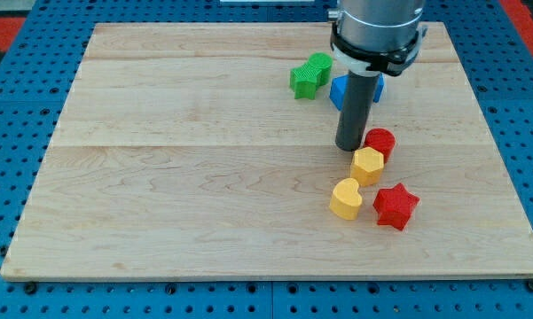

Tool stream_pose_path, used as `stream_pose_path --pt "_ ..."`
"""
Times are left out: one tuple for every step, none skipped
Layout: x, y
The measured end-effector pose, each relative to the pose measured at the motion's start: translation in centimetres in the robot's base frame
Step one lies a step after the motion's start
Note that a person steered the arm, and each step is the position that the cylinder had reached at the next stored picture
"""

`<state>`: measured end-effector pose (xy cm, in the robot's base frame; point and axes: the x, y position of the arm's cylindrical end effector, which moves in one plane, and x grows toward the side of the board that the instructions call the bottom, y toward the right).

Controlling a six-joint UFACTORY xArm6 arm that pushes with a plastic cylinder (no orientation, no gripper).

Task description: Push the red circle closer to the red star

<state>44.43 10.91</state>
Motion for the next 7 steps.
stream_pose_path --pt "0.0 2.2" --pt "0.0 4.3" --pt "0.0 4.3" --pt "-2.4 4.6" --pt "-2.7 7.7" --pt "-2.7 8.3" --pt "-2.7 8.3"
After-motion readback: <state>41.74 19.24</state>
